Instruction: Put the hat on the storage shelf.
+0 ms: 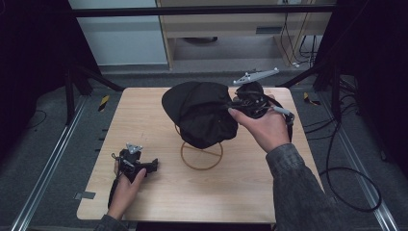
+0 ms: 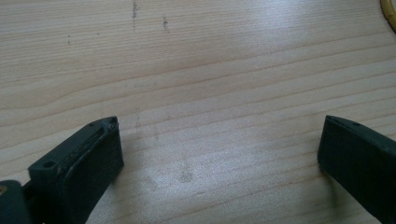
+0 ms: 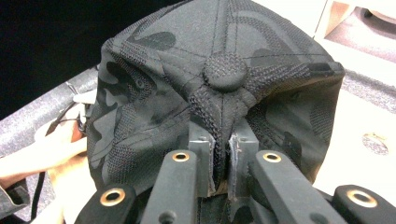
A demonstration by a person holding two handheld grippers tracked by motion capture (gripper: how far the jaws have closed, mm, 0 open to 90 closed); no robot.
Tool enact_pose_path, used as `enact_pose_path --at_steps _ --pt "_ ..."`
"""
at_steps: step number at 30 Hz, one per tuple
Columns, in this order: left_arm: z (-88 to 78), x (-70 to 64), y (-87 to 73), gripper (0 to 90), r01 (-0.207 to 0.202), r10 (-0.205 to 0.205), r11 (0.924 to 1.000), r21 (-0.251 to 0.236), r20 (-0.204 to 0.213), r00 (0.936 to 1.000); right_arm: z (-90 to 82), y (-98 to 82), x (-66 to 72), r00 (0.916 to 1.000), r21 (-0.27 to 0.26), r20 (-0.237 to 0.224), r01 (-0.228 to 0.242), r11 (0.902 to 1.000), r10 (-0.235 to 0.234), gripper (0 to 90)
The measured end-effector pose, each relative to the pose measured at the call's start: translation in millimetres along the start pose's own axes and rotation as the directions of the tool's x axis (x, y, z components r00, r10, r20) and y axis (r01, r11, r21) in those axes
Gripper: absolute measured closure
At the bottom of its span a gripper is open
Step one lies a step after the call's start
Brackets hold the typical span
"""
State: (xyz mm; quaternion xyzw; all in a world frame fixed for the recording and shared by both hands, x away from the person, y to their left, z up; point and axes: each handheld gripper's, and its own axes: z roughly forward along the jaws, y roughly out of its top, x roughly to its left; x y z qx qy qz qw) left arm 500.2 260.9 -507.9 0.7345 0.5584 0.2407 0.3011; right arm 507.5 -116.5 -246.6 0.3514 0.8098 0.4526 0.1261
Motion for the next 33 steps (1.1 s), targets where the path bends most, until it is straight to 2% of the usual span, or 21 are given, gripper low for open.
enact_pose_path --at_steps 11,15,28,33 --pt "0.0 0.0 0.0 0.0 0.000 0.000 1.0000 0.000 0.000 1.0000 12.5 -9.9 -0.4 0.9999 0.030 0.009 0.005 0.9995 -0.006 81.5" --pt "0.0 0.0 0.0 0.0 0.000 0.000 1.0000 0.000 0.000 1.0000 16.3 -9.5 0.4 0.9998 0.037 0.015 0.009 0.9993 -0.010 81.2" --pt "0.1 -0.1 0.0 0.0 0.002 -0.002 1.0000 -0.002 -0.001 1.0000 39.7 -3.4 12.5 0.9960 0.078 0.052 0.069 0.9945 -0.073 79.4" --pt "0.1 -0.1 0.0 0.0 0.002 -0.002 1.0000 -0.002 -0.001 1.0000 42.4 -1.9 12.4 0.9960 0.078 0.056 0.066 0.9948 -0.070 78.8"
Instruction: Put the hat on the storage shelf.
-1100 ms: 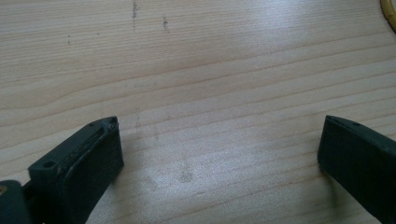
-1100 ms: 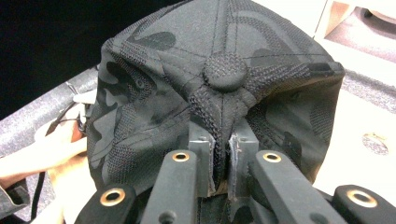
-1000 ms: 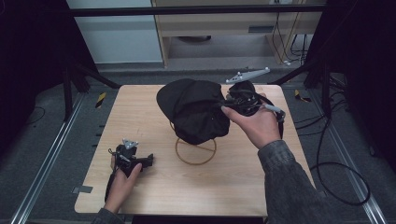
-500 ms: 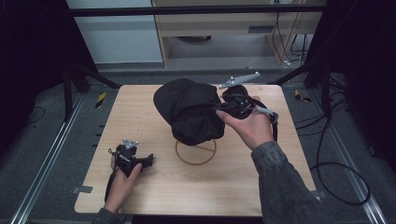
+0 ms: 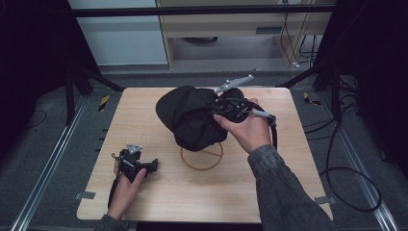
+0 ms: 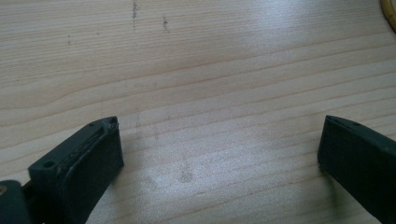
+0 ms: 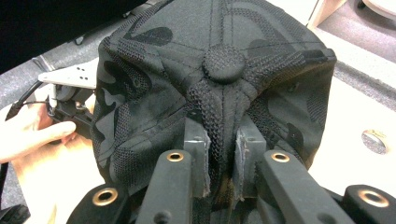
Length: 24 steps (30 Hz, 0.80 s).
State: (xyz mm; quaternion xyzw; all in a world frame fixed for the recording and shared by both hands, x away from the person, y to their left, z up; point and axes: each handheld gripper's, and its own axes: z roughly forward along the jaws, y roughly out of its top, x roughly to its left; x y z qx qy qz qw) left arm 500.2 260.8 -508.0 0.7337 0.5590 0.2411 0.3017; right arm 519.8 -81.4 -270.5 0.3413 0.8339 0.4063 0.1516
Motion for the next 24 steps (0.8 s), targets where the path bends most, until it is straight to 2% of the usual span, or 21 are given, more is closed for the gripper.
enact_pose_path --at_steps 14,17,19,20,24 --pt "0.0 0.0 0.0 0.0 0.000 0.000 1.0000 0.000 0.000 1.0000 1.2 0.8 -2.6 1.0000 -0.007 0.002 -0.008 0.9999 0.008 74.3" --pt "0.0 0.0 0.0 0.0 0.000 0.000 1.0000 0.000 0.000 1.0000 -1.5 1.1 -4.0 0.9997 -0.021 0.014 -0.021 0.9996 0.021 62.5" --pt "0.0 0.0 0.0 0.0 0.000 0.000 1.0000 0.000 0.000 1.0000 -2.8 0.6 -5.2 0.9995 -0.025 0.015 -0.026 0.9994 0.026 59.2" --pt "0.0 0.0 0.0 0.0 0.000 0.000 1.0000 0.000 0.000 1.0000 -6.6 0.3 -6.4 0.9990 -0.035 0.012 -0.042 0.9985 0.043 53.1" --pt "0.1 -0.1 0.1 0.0 -0.001 0.001 1.0000 0.000 0.001 1.0000 -13.4 -0.4 -7.2 0.9984 -0.054 0.009 -0.055 0.9970 0.056 48.3"
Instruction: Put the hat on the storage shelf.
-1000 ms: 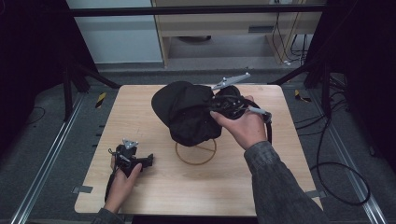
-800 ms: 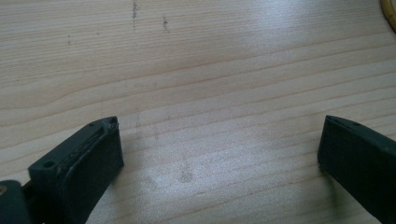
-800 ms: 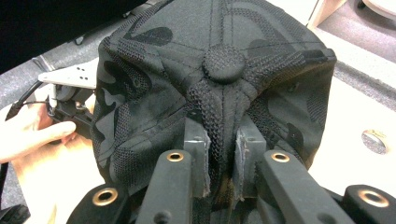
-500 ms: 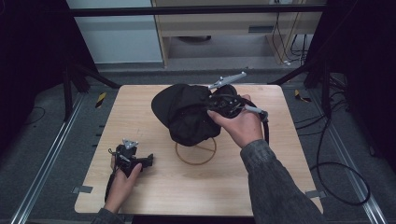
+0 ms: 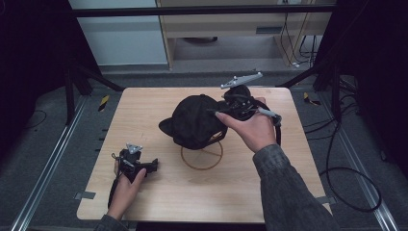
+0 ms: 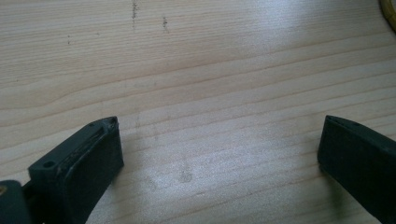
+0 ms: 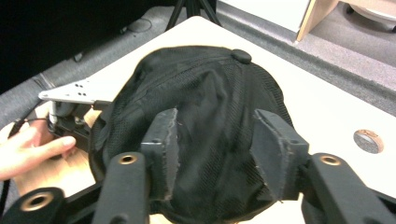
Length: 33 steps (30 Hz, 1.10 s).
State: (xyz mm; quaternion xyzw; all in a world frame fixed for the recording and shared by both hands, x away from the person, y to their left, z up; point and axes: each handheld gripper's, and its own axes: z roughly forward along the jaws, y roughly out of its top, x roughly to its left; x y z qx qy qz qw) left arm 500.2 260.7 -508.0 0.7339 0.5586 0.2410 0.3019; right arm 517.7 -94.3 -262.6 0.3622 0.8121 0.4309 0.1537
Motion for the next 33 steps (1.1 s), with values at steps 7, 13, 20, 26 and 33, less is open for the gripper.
enact_pose_path --at_steps 7,13,20,26,33 --pt "0.0 -0.1 0.0 0.0 -0.001 0.001 1.0000 0.000 0.000 1.0000 -21.9 -2.5 -4.2 0.9996 -0.029 0.002 -0.027 0.9992 0.027 41.4" --pt "0.0 -0.1 0.0 0.0 0.000 0.000 1.0000 0.000 0.000 1.0000 -34.2 -8.1 -13.1 0.9986 -0.039 0.014 -0.050 0.9980 0.051 39.5" --pt "0.0 0.0 0.0 0.0 -0.001 0.001 1.0000 0.000 -0.001 1.0000 -47.5 -14.4 -20.2 0.9973 -0.051 0.029 -0.065 0.9966 0.067 36.7" --pt "0.1 -0.1 -0.1 0.0 -0.001 0.001 1.0000 -0.002 -0.001 1.0000 -57.3 -19.3 -25.8 0.9962 -0.064 0.043 -0.073 0.9953 0.076 34.3" --pt "0.2 -0.1 0.0 0.0 0.000 0.000 1.0000 -0.002 0.000 1.0000 -66.6 -25.5 -32.4 0.9940 -0.076 0.060 -0.087 0.9933 0.092 31.9"
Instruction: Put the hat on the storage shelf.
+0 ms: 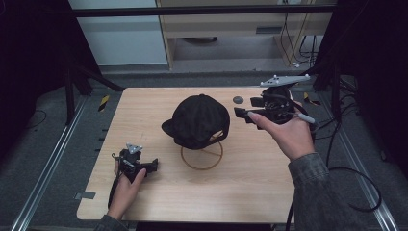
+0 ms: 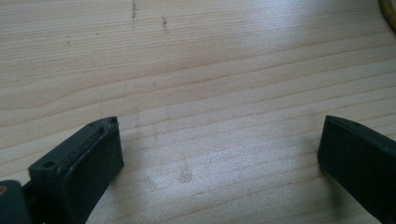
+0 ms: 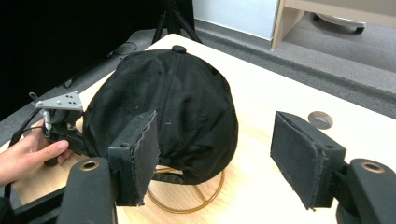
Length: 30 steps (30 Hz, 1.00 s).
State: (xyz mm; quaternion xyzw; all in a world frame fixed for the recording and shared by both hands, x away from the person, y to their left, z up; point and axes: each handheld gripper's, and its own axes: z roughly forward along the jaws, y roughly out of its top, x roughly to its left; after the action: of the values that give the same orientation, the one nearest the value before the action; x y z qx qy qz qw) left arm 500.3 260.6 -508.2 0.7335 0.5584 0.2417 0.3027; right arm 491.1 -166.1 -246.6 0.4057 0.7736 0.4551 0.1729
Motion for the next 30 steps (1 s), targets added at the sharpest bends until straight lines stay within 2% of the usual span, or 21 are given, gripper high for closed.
enact_pose_path --at_steps 19,30 --pt "0.4 -0.5 0.4 0.0 0.004 -0.004 1.0000 0.000 -0.005 1.0000 -21.5 -13.5 -21.1 0.9971 -0.020 0.064 -0.040 0.9990 0.042 26.5" --pt "0.4 -0.5 0.4 0.0 0.003 -0.003 1.0000 0.001 -0.005 1.0000 -26.0 -26.1 -32.3 0.9935 -0.009 0.098 -0.057 0.9983 0.058 23.8"
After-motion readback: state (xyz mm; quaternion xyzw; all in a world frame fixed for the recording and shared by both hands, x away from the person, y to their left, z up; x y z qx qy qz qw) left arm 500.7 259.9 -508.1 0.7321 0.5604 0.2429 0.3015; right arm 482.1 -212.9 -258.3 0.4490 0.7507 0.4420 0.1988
